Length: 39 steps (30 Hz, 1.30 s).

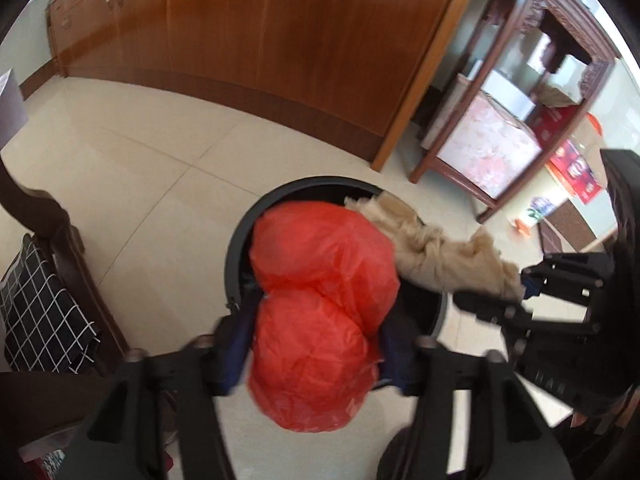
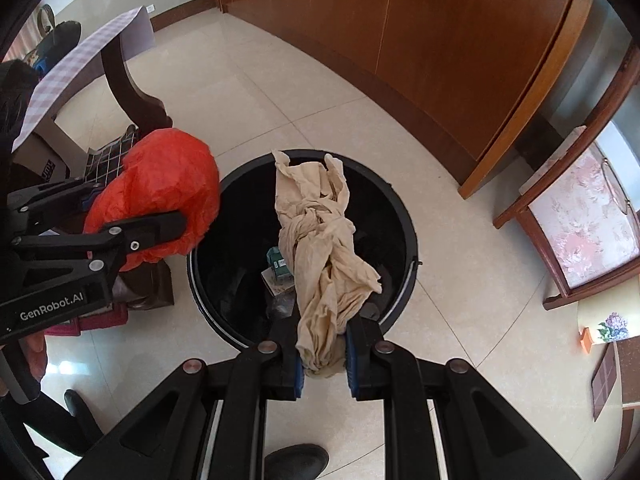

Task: Collect trash
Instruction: 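Carry cloth and bag over the black bin and open both grippers, then move both tools back toward the table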

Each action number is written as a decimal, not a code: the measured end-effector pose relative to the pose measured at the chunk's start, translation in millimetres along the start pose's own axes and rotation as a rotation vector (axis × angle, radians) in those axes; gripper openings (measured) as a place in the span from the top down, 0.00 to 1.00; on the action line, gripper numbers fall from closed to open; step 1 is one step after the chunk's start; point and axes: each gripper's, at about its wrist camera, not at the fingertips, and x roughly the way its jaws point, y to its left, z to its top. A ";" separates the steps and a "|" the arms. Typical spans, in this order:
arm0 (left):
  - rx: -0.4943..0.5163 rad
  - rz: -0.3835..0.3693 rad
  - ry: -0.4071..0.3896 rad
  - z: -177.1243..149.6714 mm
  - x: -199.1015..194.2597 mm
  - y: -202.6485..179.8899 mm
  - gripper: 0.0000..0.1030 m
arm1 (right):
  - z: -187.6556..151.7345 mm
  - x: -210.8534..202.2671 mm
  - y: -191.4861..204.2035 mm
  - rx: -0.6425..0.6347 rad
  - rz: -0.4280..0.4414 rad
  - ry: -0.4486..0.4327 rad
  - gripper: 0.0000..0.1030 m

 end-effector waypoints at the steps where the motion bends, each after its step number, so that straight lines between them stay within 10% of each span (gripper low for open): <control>1: -0.022 0.028 -0.006 -2.6 1.4 3.8 0.10 | 1.2 10.3 0.7 -0.011 0.010 0.019 0.60; 2: -0.045 0.042 -0.009 -5.8 0.7 8.1 0.07 | 2.1 20.7 -1.4 -0.007 -0.016 0.035 0.22; 4: -0.078 0.074 -0.011 -14.4 -4.4 16.3 0.05 | 0.7 31.7 -7.5 0.020 -0.070 0.063 0.02; 20: -0.048 0.153 -0.080 -26.5 -55.8 15.2 0.03 | -12.7 -8.8 -6.2 0.083 -0.202 -0.037 0.00; 39: -0.090 0.216 -0.246 -48.3 -140.8 19.4 0.03 | -30.3 -98.7 33.3 0.143 -0.160 -0.235 0.00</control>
